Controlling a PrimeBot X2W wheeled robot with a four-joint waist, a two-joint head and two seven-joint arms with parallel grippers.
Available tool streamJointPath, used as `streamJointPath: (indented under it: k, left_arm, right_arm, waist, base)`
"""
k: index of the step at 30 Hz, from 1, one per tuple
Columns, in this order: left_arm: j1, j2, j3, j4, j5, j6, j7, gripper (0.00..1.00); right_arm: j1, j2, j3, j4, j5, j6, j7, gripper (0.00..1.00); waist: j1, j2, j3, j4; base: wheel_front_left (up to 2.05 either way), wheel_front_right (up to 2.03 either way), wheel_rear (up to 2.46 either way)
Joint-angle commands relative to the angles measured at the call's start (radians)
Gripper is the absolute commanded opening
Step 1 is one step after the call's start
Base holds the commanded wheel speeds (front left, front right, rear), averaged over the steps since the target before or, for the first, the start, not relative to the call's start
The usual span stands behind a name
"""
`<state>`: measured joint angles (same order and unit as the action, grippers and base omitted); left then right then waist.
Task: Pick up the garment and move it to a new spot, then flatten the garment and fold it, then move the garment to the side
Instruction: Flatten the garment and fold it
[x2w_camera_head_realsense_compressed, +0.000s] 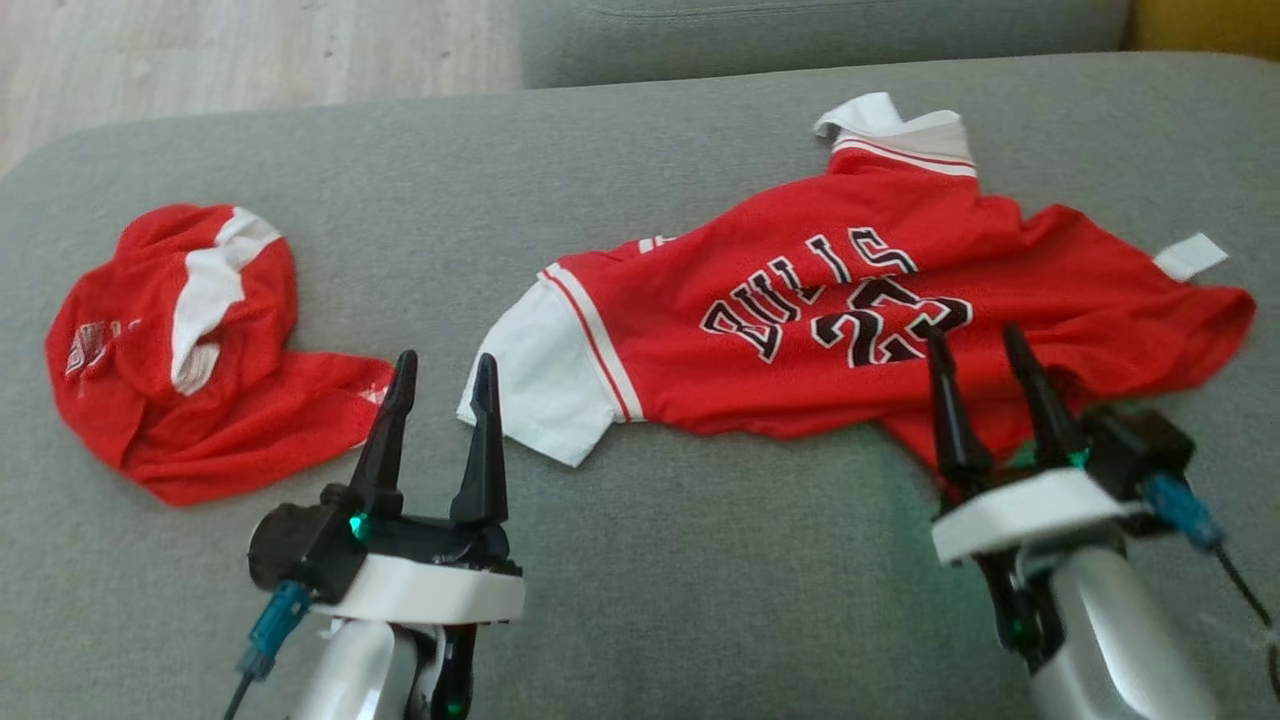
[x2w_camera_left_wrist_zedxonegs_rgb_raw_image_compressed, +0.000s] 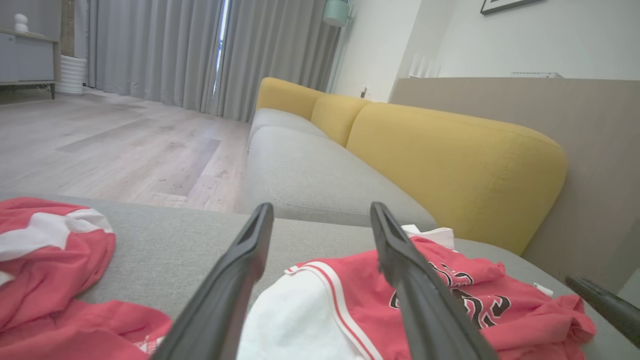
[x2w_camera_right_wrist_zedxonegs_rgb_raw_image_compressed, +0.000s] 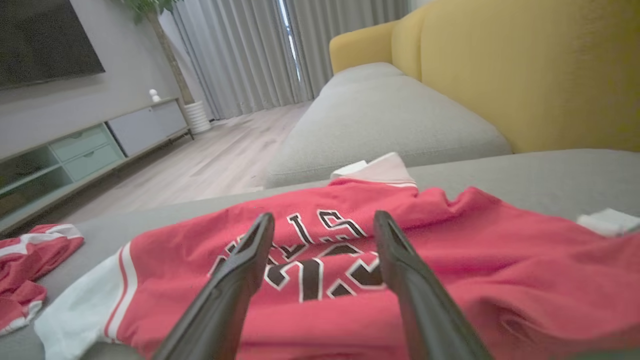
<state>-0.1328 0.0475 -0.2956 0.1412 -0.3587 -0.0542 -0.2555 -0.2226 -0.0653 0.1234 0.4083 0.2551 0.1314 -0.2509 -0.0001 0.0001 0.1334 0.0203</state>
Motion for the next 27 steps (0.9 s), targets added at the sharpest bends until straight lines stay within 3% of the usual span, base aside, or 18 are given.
streamJointPath:
  k: [1,7,15,20,27]
  left_arm:
    - [-0.012,0.003,0.028,-0.032,0.013,-0.003,-0.006,1.0]
    - [-0.024,0.003,0.012,-0.033,0.013,-0.009,-0.006,1.0]
    - [-0.057,0.003,-0.023,-0.034,-0.002,-0.008,-0.006,1.0]
    - [-0.082,0.003,-0.055,-0.033,-0.02,-0.004,-0.006,1.0]
    - [-0.112,0.003,-0.107,-0.032,-0.045,0.005,-0.006,1.0]
  right_arm:
    - [-0.023,0.008,0.011,-0.051,-0.014,-0.001,-0.011,1.0]
    - [-0.023,0.014,-0.025,-0.11,-0.045,-0.001,-0.002,1.0]
    - [-0.172,0.014,-0.083,-0.114,-0.157,-0.001,0.1,1.0]
    - [-0.335,-0.01,-0.161,0.002,-0.249,-0.001,0.249,1.0]
    - [-0.556,-0.042,-0.339,0.261,-0.329,-0.001,0.438,1.0]
  waist:
    - [0.0001,-0.0001,0.0,-0.004]
    - [0.0001,-0.0001,0.024,0.011]
    - [0.0001,-0.0001,0.09,0.085]
    - [0.0001,-0.0001,0.14,0.153]
    - [0.0001,-0.0001,0.19,0.249]
  base:
    - [0.0,0.0,0.0]
    - [0.0,0.0,0.0]
    - [0.0,0.0,0.0]
    - [0.0,0.0,0.0]
    - [0.0,0.0,0.0]
